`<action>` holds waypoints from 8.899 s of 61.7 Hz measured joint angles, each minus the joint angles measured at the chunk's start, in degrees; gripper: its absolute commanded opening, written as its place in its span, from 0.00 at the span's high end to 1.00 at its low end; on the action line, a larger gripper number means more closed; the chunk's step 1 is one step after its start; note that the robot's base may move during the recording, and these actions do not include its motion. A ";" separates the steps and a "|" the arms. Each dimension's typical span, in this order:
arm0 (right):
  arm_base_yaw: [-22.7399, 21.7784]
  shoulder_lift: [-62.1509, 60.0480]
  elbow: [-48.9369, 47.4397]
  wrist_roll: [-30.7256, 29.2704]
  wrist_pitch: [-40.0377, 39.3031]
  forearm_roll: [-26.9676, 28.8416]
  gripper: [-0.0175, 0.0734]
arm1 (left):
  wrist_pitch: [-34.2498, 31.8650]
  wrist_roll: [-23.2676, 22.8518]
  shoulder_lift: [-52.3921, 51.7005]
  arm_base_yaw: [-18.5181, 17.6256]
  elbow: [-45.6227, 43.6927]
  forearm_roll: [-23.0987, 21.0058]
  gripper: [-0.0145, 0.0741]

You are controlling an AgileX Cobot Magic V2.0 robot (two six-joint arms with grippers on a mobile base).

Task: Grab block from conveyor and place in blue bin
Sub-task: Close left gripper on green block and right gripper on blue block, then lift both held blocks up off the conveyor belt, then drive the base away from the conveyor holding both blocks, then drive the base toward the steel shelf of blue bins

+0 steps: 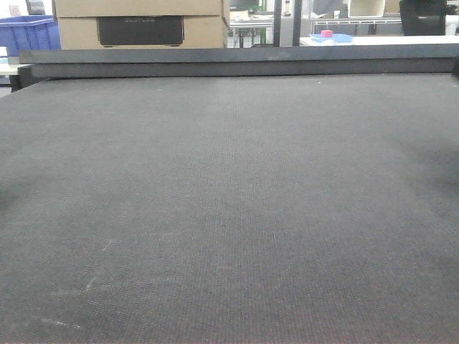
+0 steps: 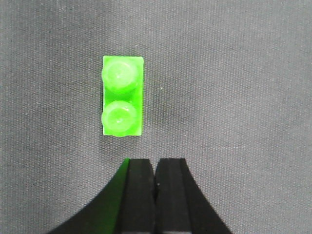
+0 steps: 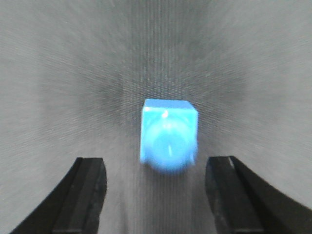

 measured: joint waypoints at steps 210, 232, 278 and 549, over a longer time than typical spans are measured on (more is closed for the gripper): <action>-0.23 -68.26 38.60 -1.76 -44.17 5.55 0.99 | -49.85 18.82 -56.41 4.83 37.04 -17.77 0.96; -0.23 -77.23 38.60 -1.76 -44.02 5.42 0.99 | -46.77 18.82 -66.52 4.83 37.04 -17.51 0.96; -0.23 -77.20 38.60 -1.80 -43.61 0.87 0.99 | -45.60 18.82 -67.85 4.83 37.04 -17.51 0.96; -0.23 -77.20 38.60 -1.89 -43.61 0.87 0.99 | -45.56 18.82 -68.01 4.83 37.04 -17.29 0.96</action>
